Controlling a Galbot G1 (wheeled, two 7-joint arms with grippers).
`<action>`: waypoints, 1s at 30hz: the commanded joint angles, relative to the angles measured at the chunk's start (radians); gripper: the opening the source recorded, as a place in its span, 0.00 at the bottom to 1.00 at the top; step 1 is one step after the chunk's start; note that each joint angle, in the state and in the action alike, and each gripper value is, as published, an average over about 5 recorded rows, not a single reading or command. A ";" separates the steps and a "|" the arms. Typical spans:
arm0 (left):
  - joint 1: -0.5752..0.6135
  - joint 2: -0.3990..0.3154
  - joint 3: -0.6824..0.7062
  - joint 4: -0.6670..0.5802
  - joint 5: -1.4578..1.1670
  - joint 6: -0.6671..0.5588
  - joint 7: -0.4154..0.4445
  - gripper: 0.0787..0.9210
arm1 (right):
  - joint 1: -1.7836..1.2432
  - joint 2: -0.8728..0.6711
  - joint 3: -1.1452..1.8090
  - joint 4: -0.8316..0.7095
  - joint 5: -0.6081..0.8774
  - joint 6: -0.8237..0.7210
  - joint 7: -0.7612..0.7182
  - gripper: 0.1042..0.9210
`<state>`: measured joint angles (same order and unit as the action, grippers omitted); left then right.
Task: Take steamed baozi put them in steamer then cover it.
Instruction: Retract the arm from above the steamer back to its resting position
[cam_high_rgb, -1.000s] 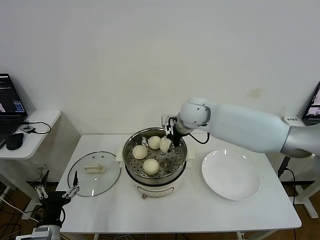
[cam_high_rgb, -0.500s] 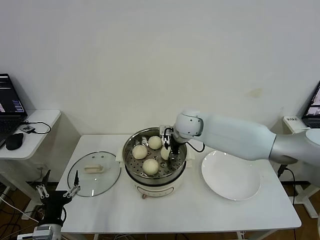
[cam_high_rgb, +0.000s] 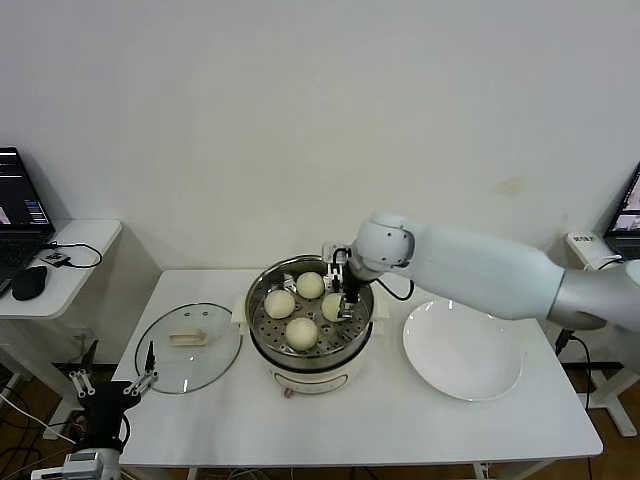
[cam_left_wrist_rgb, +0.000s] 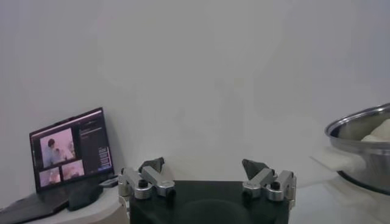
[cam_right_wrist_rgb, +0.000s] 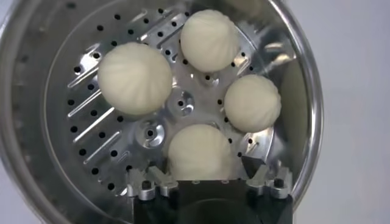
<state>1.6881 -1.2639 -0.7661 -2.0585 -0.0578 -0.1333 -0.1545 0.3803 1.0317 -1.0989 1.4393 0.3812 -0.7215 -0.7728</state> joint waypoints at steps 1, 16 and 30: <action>-0.004 0.002 0.001 0.004 -0.003 0.000 -0.001 0.88 | -0.006 -0.200 0.117 0.197 0.090 0.031 0.167 0.88; -0.015 0.007 0.012 0.026 -0.003 -0.013 -0.005 0.88 | -1.277 -0.387 1.254 0.449 -0.006 0.585 0.712 0.88; -0.119 0.065 0.087 0.222 0.433 -0.039 -0.015 0.88 | -1.936 0.128 1.934 0.452 -0.110 0.888 0.555 0.88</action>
<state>1.6453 -1.2396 -0.7196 -1.9861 -0.0067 -0.1279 -0.1709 -0.9370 0.8936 0.2600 1.8275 0.3334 -0.0710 -0.2182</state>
